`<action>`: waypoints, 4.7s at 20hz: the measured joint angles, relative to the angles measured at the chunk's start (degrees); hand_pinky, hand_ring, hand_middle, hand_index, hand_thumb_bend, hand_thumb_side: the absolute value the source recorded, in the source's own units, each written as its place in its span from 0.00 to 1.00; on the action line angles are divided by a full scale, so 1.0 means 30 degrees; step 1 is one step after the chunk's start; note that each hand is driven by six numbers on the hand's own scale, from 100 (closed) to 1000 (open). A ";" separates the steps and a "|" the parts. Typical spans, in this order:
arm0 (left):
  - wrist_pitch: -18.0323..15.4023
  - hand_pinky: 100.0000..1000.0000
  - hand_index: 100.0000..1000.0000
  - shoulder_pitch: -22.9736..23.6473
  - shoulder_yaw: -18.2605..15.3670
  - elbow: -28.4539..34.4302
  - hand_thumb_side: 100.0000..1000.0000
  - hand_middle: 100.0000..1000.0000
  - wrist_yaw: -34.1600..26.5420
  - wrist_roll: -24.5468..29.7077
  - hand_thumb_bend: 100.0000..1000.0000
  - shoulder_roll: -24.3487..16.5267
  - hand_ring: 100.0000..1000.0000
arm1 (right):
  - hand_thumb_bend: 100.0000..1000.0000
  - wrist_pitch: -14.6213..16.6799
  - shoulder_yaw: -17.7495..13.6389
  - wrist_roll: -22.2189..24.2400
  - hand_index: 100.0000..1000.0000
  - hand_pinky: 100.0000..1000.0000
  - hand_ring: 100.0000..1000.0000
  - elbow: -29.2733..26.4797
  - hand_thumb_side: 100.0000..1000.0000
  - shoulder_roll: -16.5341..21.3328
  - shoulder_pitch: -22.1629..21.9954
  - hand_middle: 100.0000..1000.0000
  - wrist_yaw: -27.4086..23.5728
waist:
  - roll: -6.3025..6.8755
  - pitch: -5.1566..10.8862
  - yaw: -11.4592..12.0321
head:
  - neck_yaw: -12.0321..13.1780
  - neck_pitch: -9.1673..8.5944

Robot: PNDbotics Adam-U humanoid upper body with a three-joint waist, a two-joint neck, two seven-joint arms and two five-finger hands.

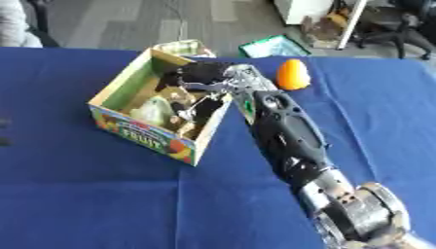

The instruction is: Pick up objects on the table and place them in the box.

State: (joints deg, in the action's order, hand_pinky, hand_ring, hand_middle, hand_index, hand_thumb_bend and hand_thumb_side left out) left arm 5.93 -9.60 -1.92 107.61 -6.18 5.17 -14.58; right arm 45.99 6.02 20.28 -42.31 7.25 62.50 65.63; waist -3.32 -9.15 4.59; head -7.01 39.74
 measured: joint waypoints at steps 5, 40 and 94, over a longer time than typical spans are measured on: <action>0.0007 0.55 0.62 0.0001 -0.0004 -0.0002 0.41 0.51 0.0042 0.0006 0.25 -0.0001 0.70 | 0.53 -0.1199 0.0206 0.1199 0.95 0.80 0.88 -0.0973 0.35 0.0675 0.0011 0.87 -0.2966 | -0.0015 0.0000 -0.0102 | 0.0110 0.0000; 0.0025 0.55 0.63 0.0027 -0.0142 0.0001 0.41 0.51 0.0208 -0.0060 0.24 -0.0027 0.70 | 0.46 -0.3928 -0.5119 -0.6151 0.89 0.77 0.88 0.3702 0.26 0.5790 -0.0711 0.81 -0.0161 | 0.0366 -0.0271 -0.0359 | 0.0429 -0.0282; -0.0286 0.55 0.63 -0.0025 -0.0110 0.0140 0.44 0.51 0.0566 0.0115 0.21 -0.0022 0.69 | 0.29 -1.0529 -0.5164 -1.6664 0.29 0.50 0.49 0.5601 0.00 0.6350 -0.1362 0.20 -0.1474 | 0.1302 -0.1729 0.0553 | 0.0038 -0.1178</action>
State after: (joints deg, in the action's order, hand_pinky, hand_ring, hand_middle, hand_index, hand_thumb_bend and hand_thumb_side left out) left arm 5.08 -9.68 -2.25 108.03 -4.48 5.52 -14.64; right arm 14.41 -9.47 -29.71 -25.51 26.30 58.42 61.21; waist 0.59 -14.33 6.25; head -6.90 36.20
